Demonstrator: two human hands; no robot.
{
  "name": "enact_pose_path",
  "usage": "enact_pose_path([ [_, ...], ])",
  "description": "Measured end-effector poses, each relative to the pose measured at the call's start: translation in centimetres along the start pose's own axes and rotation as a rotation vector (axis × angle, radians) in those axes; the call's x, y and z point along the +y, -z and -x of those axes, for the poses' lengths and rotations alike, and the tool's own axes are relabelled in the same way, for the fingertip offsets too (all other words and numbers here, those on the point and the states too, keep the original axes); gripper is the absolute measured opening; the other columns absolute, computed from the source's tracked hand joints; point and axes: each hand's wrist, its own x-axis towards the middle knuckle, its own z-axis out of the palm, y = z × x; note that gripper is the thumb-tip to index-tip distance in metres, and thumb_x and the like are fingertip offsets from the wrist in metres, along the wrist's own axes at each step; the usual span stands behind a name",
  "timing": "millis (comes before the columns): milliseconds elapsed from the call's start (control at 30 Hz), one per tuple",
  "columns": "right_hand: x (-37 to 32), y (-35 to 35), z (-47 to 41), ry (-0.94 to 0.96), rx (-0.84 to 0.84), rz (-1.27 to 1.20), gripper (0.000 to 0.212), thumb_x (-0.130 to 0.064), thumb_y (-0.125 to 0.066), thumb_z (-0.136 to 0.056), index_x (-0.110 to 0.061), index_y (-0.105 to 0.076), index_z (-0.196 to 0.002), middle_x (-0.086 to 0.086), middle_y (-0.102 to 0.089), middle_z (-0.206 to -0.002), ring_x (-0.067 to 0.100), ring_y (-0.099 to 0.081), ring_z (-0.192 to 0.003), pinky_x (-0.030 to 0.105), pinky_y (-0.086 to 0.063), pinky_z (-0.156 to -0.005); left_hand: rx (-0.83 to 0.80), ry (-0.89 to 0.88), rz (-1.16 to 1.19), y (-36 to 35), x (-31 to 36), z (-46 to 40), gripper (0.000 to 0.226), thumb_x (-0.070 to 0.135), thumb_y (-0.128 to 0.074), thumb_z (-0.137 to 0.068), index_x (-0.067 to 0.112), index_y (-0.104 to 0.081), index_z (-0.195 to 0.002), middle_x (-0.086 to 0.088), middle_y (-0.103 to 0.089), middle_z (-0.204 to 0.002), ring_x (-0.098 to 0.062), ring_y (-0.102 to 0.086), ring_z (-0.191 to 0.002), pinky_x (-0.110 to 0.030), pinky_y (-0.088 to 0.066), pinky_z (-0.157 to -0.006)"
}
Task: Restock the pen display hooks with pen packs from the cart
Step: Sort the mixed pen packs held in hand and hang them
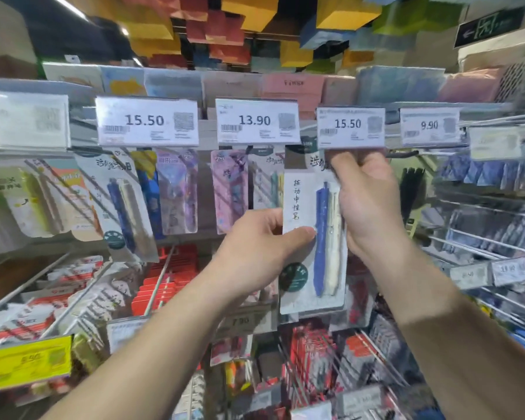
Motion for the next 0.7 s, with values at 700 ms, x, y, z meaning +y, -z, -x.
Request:
enact_pose_path([
  [700, -0.9, 2.2, -3.5, -0.306, -0.242, -0.183, 0.033, -0.017, -0.063, -0.097, -0.007, -0.070, -0.128, 0.017, -0.074, -0.120, 0.036, -0.073, -0.107, 0.058, -0.058, -0.092, -0.012, -0.013, 0.043, -1.3, 1.1, -0.6, 0.009, 0.019, -0.072, -0.096, 0.014, -0.080, -0.098, -0.007, -0.081, -0.096, -0.037, -0.076, -0.092, -0.051, -0.060, -0.084],
])
